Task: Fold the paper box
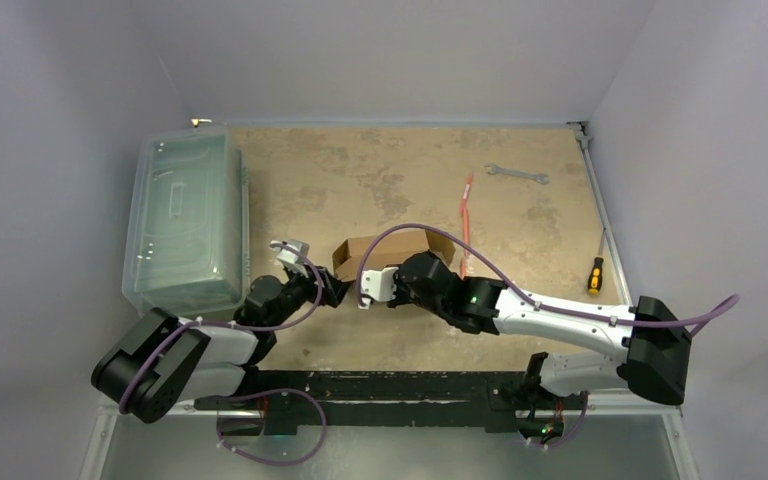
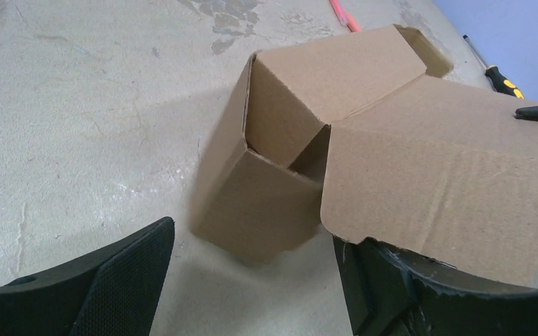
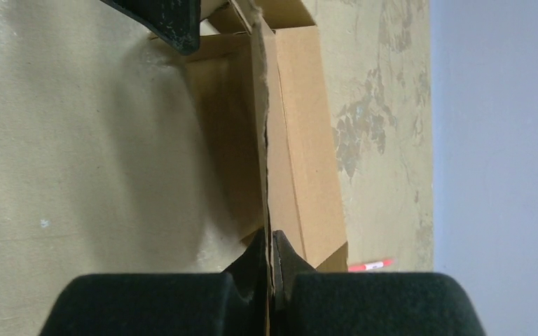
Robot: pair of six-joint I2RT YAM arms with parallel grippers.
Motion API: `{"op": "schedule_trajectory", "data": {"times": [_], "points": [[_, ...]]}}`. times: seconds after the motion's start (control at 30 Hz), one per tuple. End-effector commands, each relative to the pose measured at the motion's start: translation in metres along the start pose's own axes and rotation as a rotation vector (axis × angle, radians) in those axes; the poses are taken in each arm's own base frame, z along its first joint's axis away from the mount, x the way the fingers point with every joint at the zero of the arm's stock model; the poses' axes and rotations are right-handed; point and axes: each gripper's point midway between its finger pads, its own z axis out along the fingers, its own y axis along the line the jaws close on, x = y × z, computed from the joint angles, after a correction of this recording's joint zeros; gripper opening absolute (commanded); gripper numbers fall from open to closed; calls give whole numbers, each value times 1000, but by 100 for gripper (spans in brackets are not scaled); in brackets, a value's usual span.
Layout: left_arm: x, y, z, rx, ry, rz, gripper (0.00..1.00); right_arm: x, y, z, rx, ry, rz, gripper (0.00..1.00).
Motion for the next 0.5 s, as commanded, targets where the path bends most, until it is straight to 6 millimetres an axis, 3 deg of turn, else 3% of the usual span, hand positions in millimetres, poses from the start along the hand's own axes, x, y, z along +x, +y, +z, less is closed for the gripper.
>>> {"op": "schedule_trajectory", "data": {"times": [0.0,0.47], "points": [[-11,-8,-2,34,-54,-7,82,-4,9,1,-54,-37,70,0],[-32,-4,-11,-22,-130,-42,80,-7,4,1,-82,-69,134,0]]}}
